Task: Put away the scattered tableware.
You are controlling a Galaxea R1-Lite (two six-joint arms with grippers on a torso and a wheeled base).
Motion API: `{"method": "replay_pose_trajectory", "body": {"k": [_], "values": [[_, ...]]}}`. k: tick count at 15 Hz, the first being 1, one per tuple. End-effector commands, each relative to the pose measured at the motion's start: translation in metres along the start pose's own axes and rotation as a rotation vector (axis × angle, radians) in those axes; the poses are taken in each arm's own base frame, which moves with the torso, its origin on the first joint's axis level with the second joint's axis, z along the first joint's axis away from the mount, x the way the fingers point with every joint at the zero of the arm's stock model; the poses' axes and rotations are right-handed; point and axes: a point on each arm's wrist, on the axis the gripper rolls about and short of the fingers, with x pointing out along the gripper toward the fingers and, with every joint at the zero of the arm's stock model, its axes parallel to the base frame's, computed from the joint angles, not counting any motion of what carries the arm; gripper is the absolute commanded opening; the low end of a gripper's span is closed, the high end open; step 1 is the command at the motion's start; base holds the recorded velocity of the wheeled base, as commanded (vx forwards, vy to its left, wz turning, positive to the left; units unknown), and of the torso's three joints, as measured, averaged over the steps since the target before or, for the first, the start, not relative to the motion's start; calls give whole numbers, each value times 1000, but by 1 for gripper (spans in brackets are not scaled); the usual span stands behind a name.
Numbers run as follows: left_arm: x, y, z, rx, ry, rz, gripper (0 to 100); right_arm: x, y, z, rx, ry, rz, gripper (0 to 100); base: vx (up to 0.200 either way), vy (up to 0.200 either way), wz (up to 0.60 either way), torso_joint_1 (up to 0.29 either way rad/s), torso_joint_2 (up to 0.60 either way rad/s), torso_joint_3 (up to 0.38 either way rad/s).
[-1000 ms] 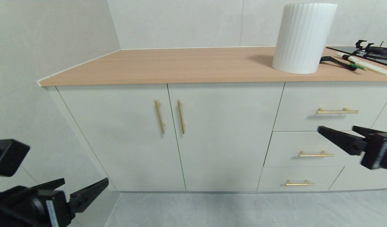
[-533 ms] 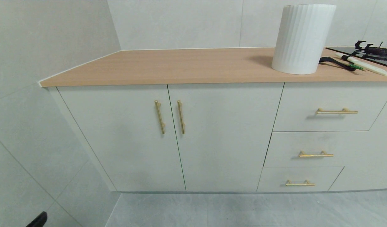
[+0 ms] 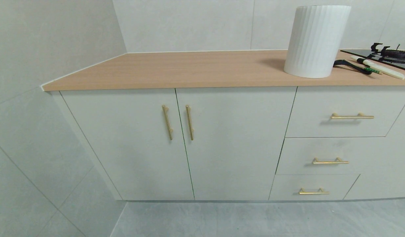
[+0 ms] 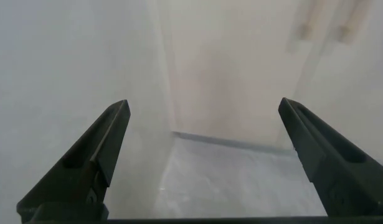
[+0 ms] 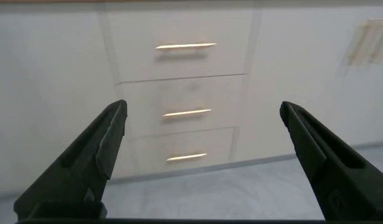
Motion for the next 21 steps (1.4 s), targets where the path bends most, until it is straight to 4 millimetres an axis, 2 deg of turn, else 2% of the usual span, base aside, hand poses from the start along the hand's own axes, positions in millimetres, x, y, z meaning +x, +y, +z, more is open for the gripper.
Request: {"method": "replay_pose_trajectory", "body": {"k": [1, 2, 3, 4, 6, 7, 10, 12, 21], "values": [[-9, 0, -14, 0, -60, 48, 100, -2, 0, -10, 0, -1, -22, 100, 0, 0, 0, 0, 0, 0], [-4, -2, -25, 32, -30, 54, 100, 2, 2, -18, -5, 31, -19, 100, 0, 0, 0, 0, 0, 0], [2, -4, -38, 30, -26, 51, 100, 12, 5, -40, 0, 96, -10, 100, 0, 0, 0, 0, 0, 0], [5, -5, -44, 36, -19, 47, 100, 17, 7, -48, 5, 102, 1, 100, 0, 0, 0, 0, 0, 0], [7, -8, -46, 27, -48, -50, 100, 32, 14, -74, 19, 29, 109, 100, 0, 0, 0, 0, 0, 0], [7, -8, -46, 28, -48, -85, 100, 35, 16, -80, 20, -2, 162, 100, 0, 0, 0, 0, 0, 0], [6, -11, -46, 30, -51, -212, 100, 34, 18, -92, 6, 116, 246, 100, 0, 0, 0, 0, 0, 0], [6, -13, -50, 41, -14, -281, 100, 34, 19, -91, 9, 111, 264, 100, 0, 0, 0, 0, 0, 0], [6, -13, -50, -8, -7, -295, 100, 34, 19, -91, 10, 109, 270, 100, 0, 0, 0, 0, 0, 0]]}}
